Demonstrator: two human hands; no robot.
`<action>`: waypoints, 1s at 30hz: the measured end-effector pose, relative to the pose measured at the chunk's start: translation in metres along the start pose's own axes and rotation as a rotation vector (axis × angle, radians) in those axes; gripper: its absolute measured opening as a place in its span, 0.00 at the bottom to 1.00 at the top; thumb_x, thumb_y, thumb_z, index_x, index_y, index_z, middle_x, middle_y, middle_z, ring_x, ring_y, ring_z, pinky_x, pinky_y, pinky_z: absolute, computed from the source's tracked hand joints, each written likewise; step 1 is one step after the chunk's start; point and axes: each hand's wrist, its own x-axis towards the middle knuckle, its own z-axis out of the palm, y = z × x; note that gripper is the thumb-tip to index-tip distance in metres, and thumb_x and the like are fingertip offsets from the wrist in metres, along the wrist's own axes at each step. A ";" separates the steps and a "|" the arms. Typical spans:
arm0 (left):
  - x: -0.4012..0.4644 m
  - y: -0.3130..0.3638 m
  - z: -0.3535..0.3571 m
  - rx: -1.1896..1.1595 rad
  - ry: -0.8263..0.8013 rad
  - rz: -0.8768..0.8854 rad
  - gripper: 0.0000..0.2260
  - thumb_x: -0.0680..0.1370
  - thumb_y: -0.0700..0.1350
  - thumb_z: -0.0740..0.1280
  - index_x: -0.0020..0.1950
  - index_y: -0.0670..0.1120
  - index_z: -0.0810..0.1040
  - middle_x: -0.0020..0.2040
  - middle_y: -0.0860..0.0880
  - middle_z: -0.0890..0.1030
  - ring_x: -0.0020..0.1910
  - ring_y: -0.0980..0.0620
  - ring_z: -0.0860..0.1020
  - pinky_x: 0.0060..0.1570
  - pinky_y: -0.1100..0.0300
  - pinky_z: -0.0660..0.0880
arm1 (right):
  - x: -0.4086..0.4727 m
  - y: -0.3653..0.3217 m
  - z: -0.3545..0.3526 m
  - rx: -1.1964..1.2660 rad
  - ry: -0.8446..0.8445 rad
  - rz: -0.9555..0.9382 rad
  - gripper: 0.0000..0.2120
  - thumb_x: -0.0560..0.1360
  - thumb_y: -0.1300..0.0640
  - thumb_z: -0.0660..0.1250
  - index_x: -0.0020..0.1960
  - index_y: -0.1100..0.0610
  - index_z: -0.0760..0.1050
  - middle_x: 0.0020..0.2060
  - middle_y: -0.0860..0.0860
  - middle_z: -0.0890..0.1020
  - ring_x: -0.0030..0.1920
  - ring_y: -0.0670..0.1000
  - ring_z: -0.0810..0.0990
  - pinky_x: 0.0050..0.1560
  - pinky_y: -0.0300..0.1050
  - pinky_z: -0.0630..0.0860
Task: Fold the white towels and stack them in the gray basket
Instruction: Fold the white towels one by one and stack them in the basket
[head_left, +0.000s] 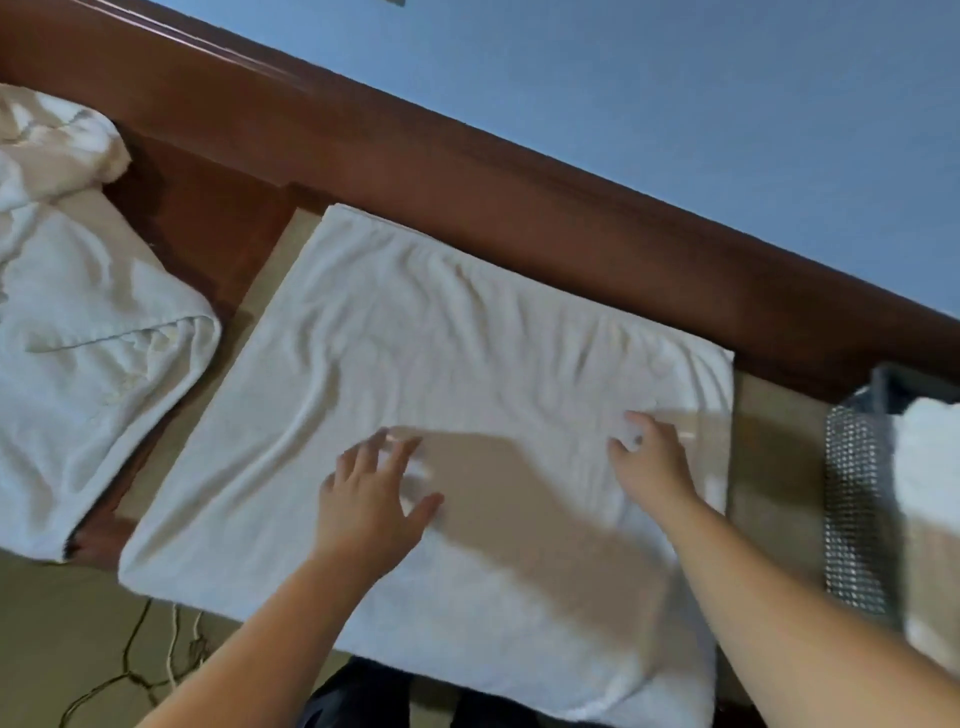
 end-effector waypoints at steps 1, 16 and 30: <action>0.010 0.023 0.010 0.052 -0.069 0.043 0.38 0.75 0.74 0.63 0.82 0.65 0.56 0.85 0.51 0.53 0.82 0.44 0.54 0.76 0.40 0.60 | 0.012 0.009 -0.011 -0.001 0.035 0.033 0.25 0.80 0.49 0.68 0.75 0.51 0.71 0.70 0.57 0.71 0.66 0.60 0.76 0.63 0.50 0.75; 0.046 0.102 0.057 0.220 -0.206 -0.131 0.52 0.65 0.82 0.64 0.77 0.74 0.33 0.82 0.52 0.29 0.81 0.32 0.35 0.72 0.21 0.51 | 0.175 0.094 -0.080 0.256 0.065 0.346 0.29 0.76 0.45 0.69 0.70 0.62 0.74 0.58 0.59 0.82 0.54 0.62 0.83 0.53 0.54 0.82; 0.046 0.102 0.053 0.272 -0.216 -0.091 0.53 0.64 0.83 0.63 0.78 0.73 0.33 0.83 0.51 0.30 0.81 0.32 0.36 0.71 0.20 0.53 | 0.056 0.130 -0.075 0.420 0.019 0.322 0.07 0.73 0.56 0.68 0.42 0.60 0.77 0.36 0.56 0.73 0.38 0.55 0.73 0.40 0.48 0.67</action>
